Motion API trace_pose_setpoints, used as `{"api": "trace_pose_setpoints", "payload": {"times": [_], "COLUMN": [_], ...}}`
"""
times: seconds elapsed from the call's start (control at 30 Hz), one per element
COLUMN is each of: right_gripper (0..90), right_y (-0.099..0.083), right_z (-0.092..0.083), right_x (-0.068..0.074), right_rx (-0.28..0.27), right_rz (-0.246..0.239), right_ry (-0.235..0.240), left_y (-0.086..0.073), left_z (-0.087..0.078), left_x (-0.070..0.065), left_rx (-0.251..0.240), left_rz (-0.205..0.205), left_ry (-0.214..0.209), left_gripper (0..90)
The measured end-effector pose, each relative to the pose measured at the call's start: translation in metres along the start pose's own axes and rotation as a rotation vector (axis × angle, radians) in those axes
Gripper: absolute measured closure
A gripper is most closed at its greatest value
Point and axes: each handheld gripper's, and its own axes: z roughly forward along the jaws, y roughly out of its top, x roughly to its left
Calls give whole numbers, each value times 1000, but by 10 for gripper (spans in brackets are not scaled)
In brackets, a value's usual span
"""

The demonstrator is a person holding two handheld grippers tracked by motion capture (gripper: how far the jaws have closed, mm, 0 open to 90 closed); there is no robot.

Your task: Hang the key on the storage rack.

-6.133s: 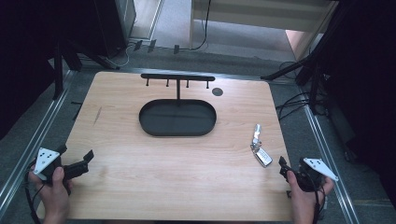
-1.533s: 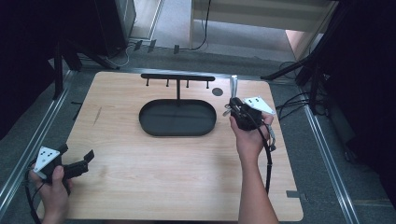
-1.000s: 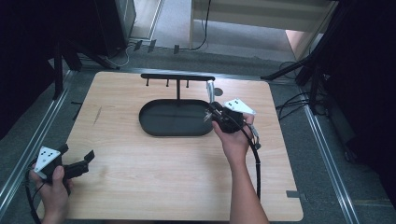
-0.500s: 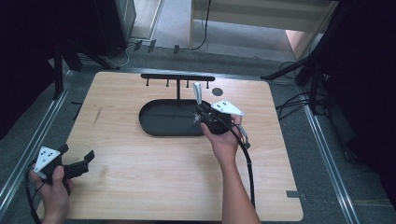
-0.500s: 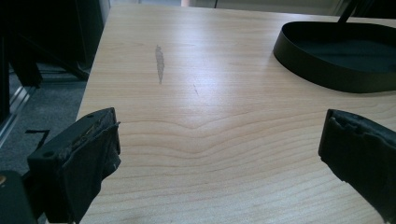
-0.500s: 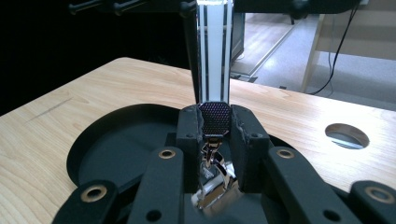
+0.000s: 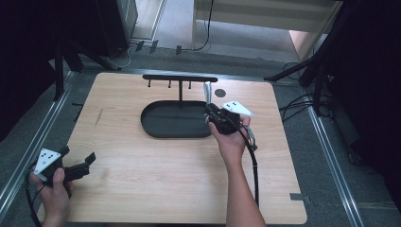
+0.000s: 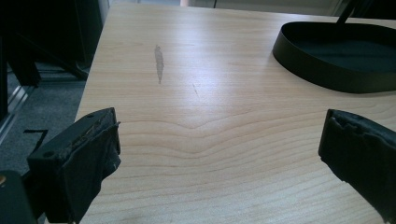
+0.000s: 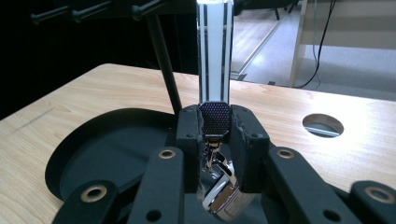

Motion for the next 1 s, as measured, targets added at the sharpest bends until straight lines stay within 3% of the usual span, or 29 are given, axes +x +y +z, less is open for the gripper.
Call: {"api": "trace_pose_setpoints", "payload": {"times": [0.5,0.57,0.6,0.73,0.93,1.0], "right_gripper": [749,743,735,729,709,757], "right_y": [-3,-4,-5,-6,-8,-8], "right_z": [2,3,3,4,8,8], "right_x": [-14,-17,-20,-24,-27,-30], "right_rx": [-10,-22,-33,-40,-39,-40], "right_rz": [82,110,147,178,211,216], "right_ry": [38,47,47,47,23,-21], "left_y": [0,0,0,0,0,0], "left_z": [0,0,0,0,0,0], "left_x": [0,0,0,-1,0,-1], "left_rx": [-1,-1,1,2,2,2], "left_rz": [2,3,5,7,7,8], "left_ry": [-1,-1,0,1,0,0], "left_gripper": [0,0,0,0,0,0]}}
